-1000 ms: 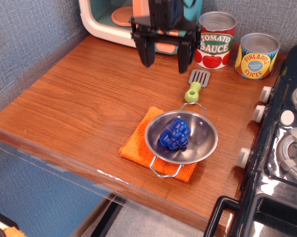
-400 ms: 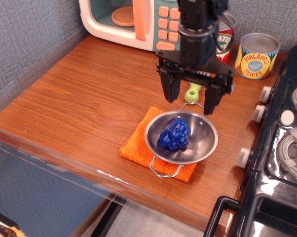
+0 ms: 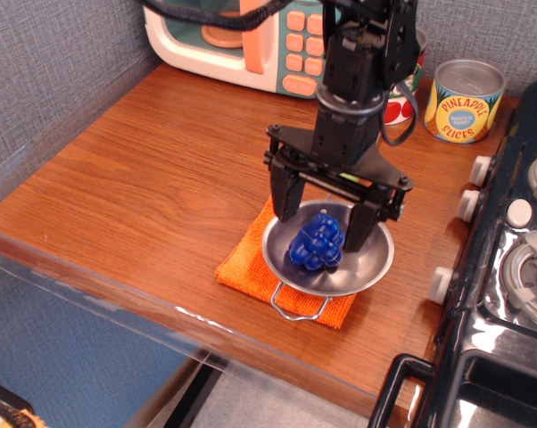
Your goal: Pick up the blueberries and put them in front of the microwave.
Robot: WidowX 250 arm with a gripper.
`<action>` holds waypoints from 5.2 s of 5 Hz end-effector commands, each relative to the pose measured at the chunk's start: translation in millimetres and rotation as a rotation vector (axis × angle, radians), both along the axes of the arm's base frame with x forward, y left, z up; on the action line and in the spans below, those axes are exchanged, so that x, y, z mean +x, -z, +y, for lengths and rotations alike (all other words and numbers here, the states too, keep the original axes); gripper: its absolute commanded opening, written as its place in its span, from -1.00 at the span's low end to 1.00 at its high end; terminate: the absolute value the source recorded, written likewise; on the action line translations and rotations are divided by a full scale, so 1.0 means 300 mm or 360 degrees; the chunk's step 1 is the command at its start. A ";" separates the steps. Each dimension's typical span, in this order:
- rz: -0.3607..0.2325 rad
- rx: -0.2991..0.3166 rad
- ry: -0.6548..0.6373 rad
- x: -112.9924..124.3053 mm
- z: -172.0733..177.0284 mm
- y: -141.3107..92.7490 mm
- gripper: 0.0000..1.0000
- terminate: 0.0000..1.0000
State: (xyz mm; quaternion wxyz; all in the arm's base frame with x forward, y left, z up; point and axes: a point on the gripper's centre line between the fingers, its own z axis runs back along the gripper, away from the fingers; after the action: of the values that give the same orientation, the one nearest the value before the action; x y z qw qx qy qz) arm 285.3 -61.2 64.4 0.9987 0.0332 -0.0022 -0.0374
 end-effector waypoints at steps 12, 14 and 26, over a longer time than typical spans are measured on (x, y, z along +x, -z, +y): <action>-0.0392 -0.0110 -0.0285 0.157 0.156 -0.216 -1.00 -1.00; -0.0355 -0.0100 -0.0627 0.238 0.325 -0.152 -1.00 -1.00; -0.0246 -0.0167 -0.0225 0.281 0.284 -0.177 1.00 -1.00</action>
State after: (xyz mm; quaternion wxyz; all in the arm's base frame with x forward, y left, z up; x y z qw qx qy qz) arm 371.3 18.1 102.8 0.9980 -0.0168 -0.0505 0.0346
